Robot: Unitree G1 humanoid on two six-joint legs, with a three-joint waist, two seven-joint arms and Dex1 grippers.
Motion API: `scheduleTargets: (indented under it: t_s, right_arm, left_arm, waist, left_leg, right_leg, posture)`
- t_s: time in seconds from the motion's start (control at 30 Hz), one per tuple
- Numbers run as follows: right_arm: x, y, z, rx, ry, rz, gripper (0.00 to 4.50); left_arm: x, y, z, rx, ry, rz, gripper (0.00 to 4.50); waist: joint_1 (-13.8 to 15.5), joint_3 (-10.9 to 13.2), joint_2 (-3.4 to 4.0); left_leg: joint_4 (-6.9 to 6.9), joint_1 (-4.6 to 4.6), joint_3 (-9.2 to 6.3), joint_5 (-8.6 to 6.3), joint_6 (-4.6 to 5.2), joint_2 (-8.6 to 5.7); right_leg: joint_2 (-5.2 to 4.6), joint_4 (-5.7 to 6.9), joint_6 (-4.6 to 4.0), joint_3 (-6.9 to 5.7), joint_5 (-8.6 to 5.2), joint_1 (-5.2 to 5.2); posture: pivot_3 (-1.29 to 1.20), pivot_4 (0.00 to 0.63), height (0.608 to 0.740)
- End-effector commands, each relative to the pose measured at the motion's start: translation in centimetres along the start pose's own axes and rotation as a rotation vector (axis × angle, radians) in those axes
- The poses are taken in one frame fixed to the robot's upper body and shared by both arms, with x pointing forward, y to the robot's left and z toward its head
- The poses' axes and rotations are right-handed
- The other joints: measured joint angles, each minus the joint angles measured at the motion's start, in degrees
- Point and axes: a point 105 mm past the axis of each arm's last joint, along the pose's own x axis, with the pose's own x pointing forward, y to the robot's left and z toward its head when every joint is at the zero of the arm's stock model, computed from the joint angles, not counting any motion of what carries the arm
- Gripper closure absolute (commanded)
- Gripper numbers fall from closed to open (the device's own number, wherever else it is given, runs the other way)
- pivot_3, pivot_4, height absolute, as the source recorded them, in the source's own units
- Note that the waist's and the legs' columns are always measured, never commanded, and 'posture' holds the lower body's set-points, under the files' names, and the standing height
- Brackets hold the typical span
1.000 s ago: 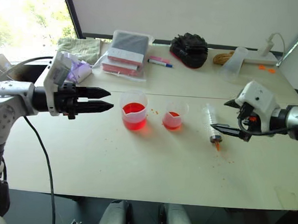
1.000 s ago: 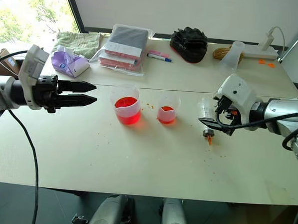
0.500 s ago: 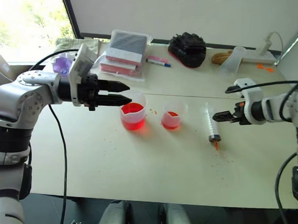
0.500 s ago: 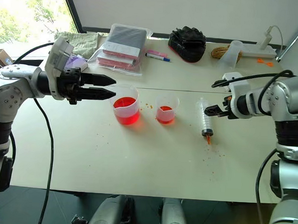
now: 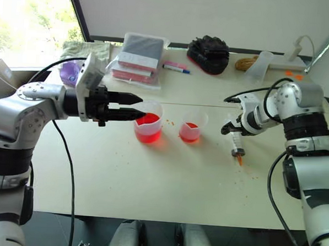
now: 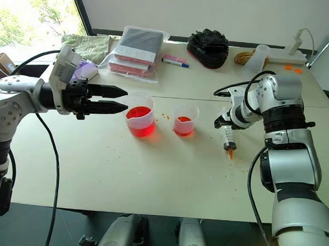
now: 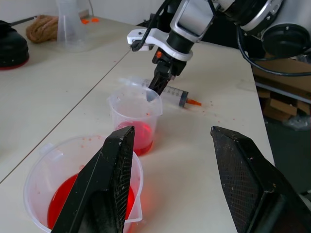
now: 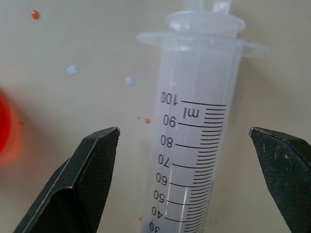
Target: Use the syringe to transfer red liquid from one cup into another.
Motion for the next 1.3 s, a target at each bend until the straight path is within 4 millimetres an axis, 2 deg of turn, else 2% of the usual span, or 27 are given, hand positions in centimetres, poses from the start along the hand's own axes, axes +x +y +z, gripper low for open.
scheduleTargets:
  t_s: [0.03, 0.17, 0.2, 0.27, 0.4, 0.43, 0.57, 0.63, 0.7, 0.9, 0.97, 1.0, 1.1, 1.2, 1.3]
  right_arm:
    - [-1.0, -0.1, 1.0, -0.012, -0.021, -0.036, 0.08]
    - [-0.7, 0.6, 1.1, -0.025, -0.013, -0.027, 0.08]
    - [-0.7, 0.8, 1.1, -0.028, -0.012, -0.026, 0.31]
    - [-0.5, 1.0, 1.1, -0.026, -0.008, -0.022, 0.95]
    - [-0.2, 1.5, 1.0, -0.027, 0.001, -0.001, 3.08]
    - [-0.1, 1.6, 1.0, -0.027, 0.004, 0.004, 3.22]
    - [0.0, 1.7, 1.0, -0.03, -0.001, 0.003, 3.22]
    - [-1.0, 0.9, 2.1, -0.031, -0.083, -0.039, 3.22]
    - [-2.8, 0.2, 4.5, -0.069, -0.271, -0.105, 3.22]
    - [-8.7, 3.8, 8.2, -0.217, -0.692, 0.011, 3.22]
    - [-11.1, 4.7, 9.2, -0.256, -0.87, 0.024, 3.22]
    - [-13.0, 5.3, 9.9, -0.283, -1.012, 0.018, 3.22]
    - [-16.5, 7.2, 10.2, -0.323, -1.268, 0.103, 3.22]
    - [-20.4, 10.9, 9.3, -0.345, -1.44, 0.417, 3.22]
    - [-22.1, 13.3, 8.3, -0.361, -1.508, 0.632, 3.22]
  left_arm:
    - [-1.1, -0.8, 0.3, 0.087, 0.051, 0.009, 1.89]
    - [-1.4, -0.7, 0.0, 0.104, 0.071, 0.022, 1.89]
    - [-1.5, -0.6, 0.2, 0.105, 0.063, 0.028, 1.89]
    - [-1.5, -0.5, 0.3, 0.106, 0.055, 0.036, 1.89]
    - [-1.6, -0.5, 0.4, 0.109, 0.053, 0.047, 1.89]
    - [-1.7, -0.4, 0.5, 0.108, 0.05, 0.051, 1.89]
    - [-2.0, 0.2, 1.1, 0.097, 0.02, 0.08, 1.89]
    - [-2.2, 0.6, 2.0, 0.086, -0.019, 0.097, 1.89]
    - [-2.4, 1.1, 2.8, 0.091, -0.052, 0.116, 1.89]
    - [-2.7, 2.7, 3.5, 0.127, -0.06, 0.156, 1.89]
    - [-2.8, 3.1, 3.9, 0.134, -0.076, 0.165, 1.89]
    - [-2.9, 3.3, 4.2, 0.136, -0.084, 0.166, 1.89]
    - [-3.0, 3.5, 4.7, 0.14, -0.098, 0.165, 1.89]
    - [-3.0, 3.5, 4.8, 0.152, -0.082, 0.168, 1.89]
    - [-3.5, 3.6, 4.8, 0.15, -0.066, 0.181, 1.89]
  waist:
    - [-0.1, 0.0, 0.0]
    - [-0.1, 0.0, 0.01]
    - [-0.2, 0.0, 0.01]
    - [-0.1, 0.0, 0.01]
    - [0.0, 0.0, 0.01]
    - [0.0, 0.0, 0.01]
    - [-0.1, 0.0, 0.01]
    - [-0.1, 0.0, 0.01]
    - [0.0, 0.0, 0.02]
    - [-0.2, 0.0, 0.04]
    - [-0.1, 0.0, 0.04]
    - [0.0, 0.0, 0.03]
    - [0.0, 0.0, 0.03]
    - [-0.1, 0.0, 0.03]
    - [-0.2, 0.0, 0.03]
  left_leg:
    - [0.0, 0.01, 0.0, 0.0, 0.0, 0.0]
    - [-0.02, 0.02, 0.0, 0.0, 0.0, 0.01]
    - [-0.02, 0.02, 0.0, 0.0, 0.0, 0.01]
    - [-0.01, 0.02, 0.0, 0.0, 0.0, 0.01]
    - [-0.01, 0.01, 0.0, 0.0, 0.0, 0.01]
    - [-0.01, 0.01, 0.0, 0.0, 0.0, 0.01]
    - [-0.01, 0.02, -0.01, 0.0, 0.0, 0.01]
    - [-0.01, 0.02, -0.01, 0.0, 0.0, 0.01]
    - [-0.01, 0.01, -0.01, 0.0, 0.0, 0.01]
    - [-0.05, -0.02, 0.0, 0.0, 0.0, 0.06]
    - [-0.04, -0.03, -0.02, 0.0, -0.01, 0.08]
    - [-0.04, -0.03, -0.01, 0.0, -0.01, 0.08]
    - [-0.03, -0.03, 0.0, 0.0, -0.01, 0.07]
    - [-0.03, -0.04, 0.0, 0.0, -0.01, 0.08]
    - [-0.04, -0.03, -0.01, 0.01, -0.02, 0.16]
  right_leg:
    - [0.01, 0.0, 0.0, 0.0, 0.0, 0.0]
    - [0.03, 0.01, 0.0, 0.0, 0.0, -0.01]
    - [0.04, 0.01, 0.0, 0.0, 0.0, -0.01]
    - [0.04, 0.01, 0.0, 0.0, 0.0, -0.01]
    - [0.03, 0.0, 0.0, -0.01, 0.0, 0.0]
    - [0.03, 0.0, 0.0, -0.01, 0.0, 0.01]
    - [0.03, 0.0, 0.0, -0.01, 0.0, 0.01]
    - [0.03, 0.01, 0.0, -0.01, 0.0, 0.01]
    - [0.03, 0.01, 0.0, -0.01, 0.0, -0.01]
    - [0.15, 0.02, 0.01, 0.01, 0.0, -0.1]
    - [0.28, 0.01, 0.01, 0.01, 0.0, -0.09]
    - [0.28, 0.02, 0.01, 0.03, 0.0, -0.09]
    - [0.28, 0.01, 0.01, 0.05, 0.01, -0.09]
    - [0.29, 0.04, 0.01, 0.05, 0.01, -0.1]
    - [0.35, 0.13, 0.01, 0.05, 0.01, -0.1]
  posture:
    - [0.0, 0.15, 0.74]
    - [0.0, 0.15, 0.74]
    - [0.0, 0.15, 0.74]
    - [0.0, 0.15, 0.74]
    - [0.0, 0.15, 0.74]
    - [0.0, 0.15, 0.74]
    - [0.0, 0.15, 0.74]
    - [0.0, 0.15, 0.74]
    - [0.0, 0.15, 0.74]
    - [0.0, 0.15, 0.74]
    - [0.0, 0.15, 0.74]
    - [0.0, 0.15, 0.74]
    - [0.0, 0.15, 0.74]
    - [0.0, 0.15, 0.74]
    - [0.0, 0.15, 0.74]
